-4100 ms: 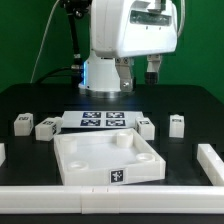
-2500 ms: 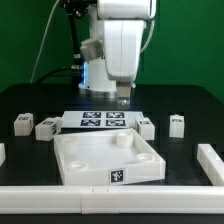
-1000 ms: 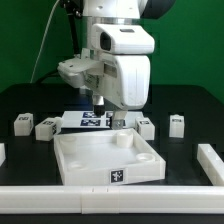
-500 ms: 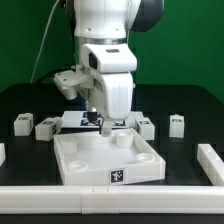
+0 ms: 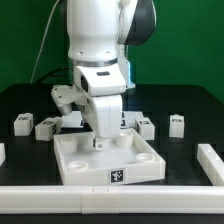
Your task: Assemble one leg
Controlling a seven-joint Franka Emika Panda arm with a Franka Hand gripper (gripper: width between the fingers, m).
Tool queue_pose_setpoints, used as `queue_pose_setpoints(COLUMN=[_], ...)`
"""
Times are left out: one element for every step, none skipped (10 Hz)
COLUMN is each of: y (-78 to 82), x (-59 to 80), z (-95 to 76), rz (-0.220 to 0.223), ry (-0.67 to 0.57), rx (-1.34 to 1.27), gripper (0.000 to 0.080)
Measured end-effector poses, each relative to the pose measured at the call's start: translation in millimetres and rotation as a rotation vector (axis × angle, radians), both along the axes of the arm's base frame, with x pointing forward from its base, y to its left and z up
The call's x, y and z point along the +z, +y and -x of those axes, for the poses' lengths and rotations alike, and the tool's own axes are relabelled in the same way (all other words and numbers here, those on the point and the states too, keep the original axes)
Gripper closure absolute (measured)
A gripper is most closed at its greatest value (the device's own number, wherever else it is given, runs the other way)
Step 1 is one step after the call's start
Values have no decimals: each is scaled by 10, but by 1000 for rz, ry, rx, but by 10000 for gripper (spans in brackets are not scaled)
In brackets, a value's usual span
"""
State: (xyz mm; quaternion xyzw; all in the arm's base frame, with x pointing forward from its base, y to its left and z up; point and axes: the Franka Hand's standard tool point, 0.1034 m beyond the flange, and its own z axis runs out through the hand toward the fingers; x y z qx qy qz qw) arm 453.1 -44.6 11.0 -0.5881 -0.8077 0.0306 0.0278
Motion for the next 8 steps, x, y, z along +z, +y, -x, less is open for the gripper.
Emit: queue_pose_setpoints(y=[-5, -8, -13, -12, -13, -13, -15, -17], x=[15, 26, 25, 21, 19, 18, 22, 24], z=[-12, -21, -22, -19, -17, -16, -22, -25], rz=[1, 1, 1, 1, 1, 1, 1, 1], ry=[-4, -6, -6, -5, -5, -4, -6, -8], rx=[-1, -1, -2, -3, -3, -3, -4, -5], gripper=[150, 274, 274, 412, 554, 554, 726, 738])
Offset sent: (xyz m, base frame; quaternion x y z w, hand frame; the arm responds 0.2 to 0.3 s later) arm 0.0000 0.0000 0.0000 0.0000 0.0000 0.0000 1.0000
